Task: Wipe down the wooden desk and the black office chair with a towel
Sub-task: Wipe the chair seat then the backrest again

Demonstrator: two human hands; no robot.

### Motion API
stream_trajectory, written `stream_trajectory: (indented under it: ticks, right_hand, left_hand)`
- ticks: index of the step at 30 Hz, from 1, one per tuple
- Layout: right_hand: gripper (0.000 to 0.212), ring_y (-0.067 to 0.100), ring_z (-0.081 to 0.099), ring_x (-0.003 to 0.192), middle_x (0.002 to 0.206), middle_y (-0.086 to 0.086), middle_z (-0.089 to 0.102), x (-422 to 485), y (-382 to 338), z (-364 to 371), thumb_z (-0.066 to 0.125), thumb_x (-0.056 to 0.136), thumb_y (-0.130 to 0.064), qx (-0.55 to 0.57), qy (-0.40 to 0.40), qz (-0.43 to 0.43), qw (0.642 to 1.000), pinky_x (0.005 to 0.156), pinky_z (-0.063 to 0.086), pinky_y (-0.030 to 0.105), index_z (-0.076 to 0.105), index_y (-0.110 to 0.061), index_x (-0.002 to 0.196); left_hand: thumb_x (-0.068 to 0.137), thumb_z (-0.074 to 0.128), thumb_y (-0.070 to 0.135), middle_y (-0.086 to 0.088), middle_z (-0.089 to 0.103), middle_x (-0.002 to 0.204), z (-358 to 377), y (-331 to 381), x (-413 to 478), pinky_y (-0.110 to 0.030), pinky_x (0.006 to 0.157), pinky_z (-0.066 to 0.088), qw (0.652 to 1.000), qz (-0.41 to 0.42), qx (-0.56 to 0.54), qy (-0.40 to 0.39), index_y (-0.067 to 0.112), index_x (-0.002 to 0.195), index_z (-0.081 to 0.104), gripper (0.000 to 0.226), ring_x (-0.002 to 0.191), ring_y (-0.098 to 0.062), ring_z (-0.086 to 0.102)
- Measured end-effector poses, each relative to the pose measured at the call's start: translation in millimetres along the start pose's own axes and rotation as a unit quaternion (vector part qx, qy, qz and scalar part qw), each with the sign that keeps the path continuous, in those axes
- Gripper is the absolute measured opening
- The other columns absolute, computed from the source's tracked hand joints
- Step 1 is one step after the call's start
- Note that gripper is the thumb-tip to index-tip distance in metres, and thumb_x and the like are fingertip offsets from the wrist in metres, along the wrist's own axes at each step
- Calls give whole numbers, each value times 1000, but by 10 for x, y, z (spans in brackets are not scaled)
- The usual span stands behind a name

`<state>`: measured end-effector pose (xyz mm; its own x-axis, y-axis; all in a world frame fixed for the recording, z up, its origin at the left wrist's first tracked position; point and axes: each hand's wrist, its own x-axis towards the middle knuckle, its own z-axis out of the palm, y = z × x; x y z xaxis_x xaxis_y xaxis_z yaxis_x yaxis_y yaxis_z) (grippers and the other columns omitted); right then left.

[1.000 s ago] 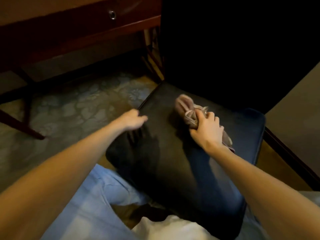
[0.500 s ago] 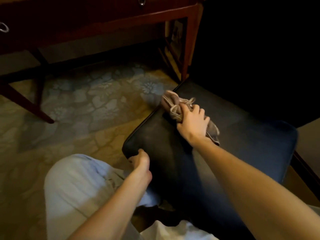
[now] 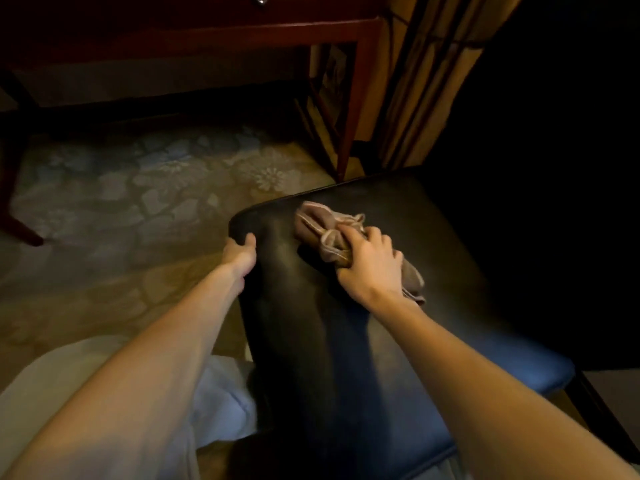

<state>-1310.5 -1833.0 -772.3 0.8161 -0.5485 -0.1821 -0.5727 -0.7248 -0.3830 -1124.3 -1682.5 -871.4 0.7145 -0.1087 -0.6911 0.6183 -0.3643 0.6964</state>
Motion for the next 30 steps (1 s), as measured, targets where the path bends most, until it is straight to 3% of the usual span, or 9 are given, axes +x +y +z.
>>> stream_trajectory:
  ticks: [4, 6, 8, 10, 12, 19, 22, 24, 30]
  right_hand:
    - [74, 33, 35, 138, 149, 8, 37, 281, 197, 28, 66, 92, -28, -23, 0, 42, 999, 116, 28, 56, 30, -36, 156]
    - [72, 37, 35, 138, 149, 12, 38, 586, 210, 29, 66, 90, -26, -24, 29, 64, 997, 115, 28, 57, 34, -33, 155]
    - [71, 39, 35, 138, 149, 14, 40, 848, 192, 25, 67, 89, -26, -14, 74, 113, 991, 115, 28, 57, 38, -31, 153]
    - [69, 40, 34, 140, 151, 15, 39, 913, 78, 44, 69, 89, -28, -18, 75, 143, 987, 116, 26, 58, 41, -30, 152]
    - [70, 40, 34, 140, 152, 15, 38, 816, -49, 50, 70, 88, -31, -56, 42, 104, 992, 116, 27, 59, 41, -29, 151]
    - [65, 35, 45, 132, 145, 7, 45, -9, -164, 49, 67, 85, -39, -103, -90, -64, 989, 108, 37, 52, 46, -35, 147]
    - [41, 27, 66, 106, 112, 2, 67, -194, -306, -128, 69, 82, -39, -84, -246, -90, 961, 87, 54, 39, 66, -33, 122]
    - [24, 27, 73, 83, 90, 2, 75, -219, -395, -269, 70, 74, -33, -46, -307, -76, 948, 74, 62, 42, 71, -27, 97]
    - [57, 29, 48, 124, 135, 4, 50, -236, -510, -108, 69, 91, -41, -31, -50, -162, 985, 104, 42, 51, 50, -35, 144]
  left_hand:
    - [104, 43, 55, -9, 21, 169, 88, 97, -287, -47, 123, 26, 979, 84, 183, -11, 22, 165, 10, 76, 153, -34, 26]
    - [100, 47, 55, -16, 34, 162, 135, -75, -685, -46, 119, 33, 871, 321, 367, 54, 14, 160, 29, 74, 146, -35, 36]
    - [93, 50, 55, -13, 55, 139, 120, -253, -1054, -43, 105, 46, 709, 533, 462, 14, 14, 142, 54, 64, 126, -32, 54]
    - [89, 49, 59, -7, 62, 112, 87, -353, -1299, -40, 87, 50, 618, 579, 529, -49, 17, 115, 66, 52, 104, -30, 62]
    - [88, 46, 67, -5, 59, 110, 92, -320, -1390, -39, 83, 50, 566, 542, 618, -69, 18, 111, 64, 57, 106, -28, 61]
    - [71, 45, 95, -11, 40, 146, -217, -239, -1675, -45, 102, 45, 536, 413, 725, -131, 9, 145, 42, 113, 133, -31, 44]
    - [61, 47, 101, -20, 2, 168, -448, -527, -1781, -55, 115, 32, 450, 301, 823, -171, 0, 161, 2, 149, 152, -40, 16]
    - [64, 47, 100, -24, 2, 168, -521, -745, -1813, -56, 114, 34, 427, 313, 836, -144, -3, 159, 0, 149, 153, -44, 12]
    - [58, 50, 95, -28, 41, 154, -787, -1114, -1685, -43, 75, 60, 498, 453, 736, -75, -9, 150, 38, 139, 131, -38, 55]
